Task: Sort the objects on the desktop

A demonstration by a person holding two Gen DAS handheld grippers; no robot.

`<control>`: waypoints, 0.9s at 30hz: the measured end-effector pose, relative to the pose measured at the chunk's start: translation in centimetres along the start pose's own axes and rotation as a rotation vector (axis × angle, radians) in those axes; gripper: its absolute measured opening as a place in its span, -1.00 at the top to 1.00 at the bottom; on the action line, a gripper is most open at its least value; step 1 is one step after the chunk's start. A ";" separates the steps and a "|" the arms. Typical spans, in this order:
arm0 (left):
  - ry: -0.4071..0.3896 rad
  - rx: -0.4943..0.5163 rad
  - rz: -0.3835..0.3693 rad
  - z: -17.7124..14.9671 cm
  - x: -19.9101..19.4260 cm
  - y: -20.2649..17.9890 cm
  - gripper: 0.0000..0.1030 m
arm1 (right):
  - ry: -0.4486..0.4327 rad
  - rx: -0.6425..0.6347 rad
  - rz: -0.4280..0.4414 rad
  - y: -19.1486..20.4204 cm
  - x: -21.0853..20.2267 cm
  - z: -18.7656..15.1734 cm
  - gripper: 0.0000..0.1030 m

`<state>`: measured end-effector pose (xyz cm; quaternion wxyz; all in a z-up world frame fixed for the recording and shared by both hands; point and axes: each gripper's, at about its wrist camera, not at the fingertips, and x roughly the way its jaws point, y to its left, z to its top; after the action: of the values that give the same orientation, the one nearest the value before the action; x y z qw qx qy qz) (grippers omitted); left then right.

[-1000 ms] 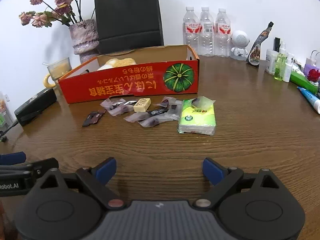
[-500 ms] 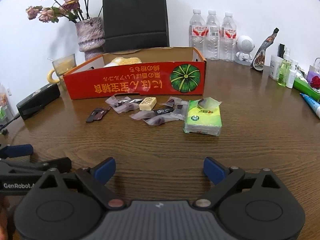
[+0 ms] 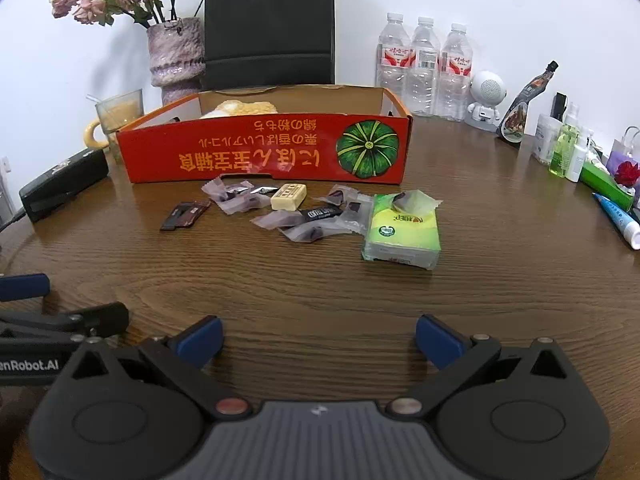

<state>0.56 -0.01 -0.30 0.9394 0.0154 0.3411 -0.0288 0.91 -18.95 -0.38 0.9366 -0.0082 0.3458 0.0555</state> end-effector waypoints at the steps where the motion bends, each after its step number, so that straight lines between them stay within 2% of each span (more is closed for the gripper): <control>1: 0.000 0.000 0.000 0.0 0.0 0.0 -1.00 | 0.000 0.000 0.000 0.0 0.0 0.0 -1.00; 27: 0.000 0.000 0.001 0.0 0.0 0.0 -1.00 | 0.000 0.005 -0.007 -0.1 0.1 0.0 -1.00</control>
<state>0.52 -0.03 -0.29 0.9395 0.0153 0.3410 -0.0285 0.98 -19.06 -0.42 0.9368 -0.0070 0.3461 0.0515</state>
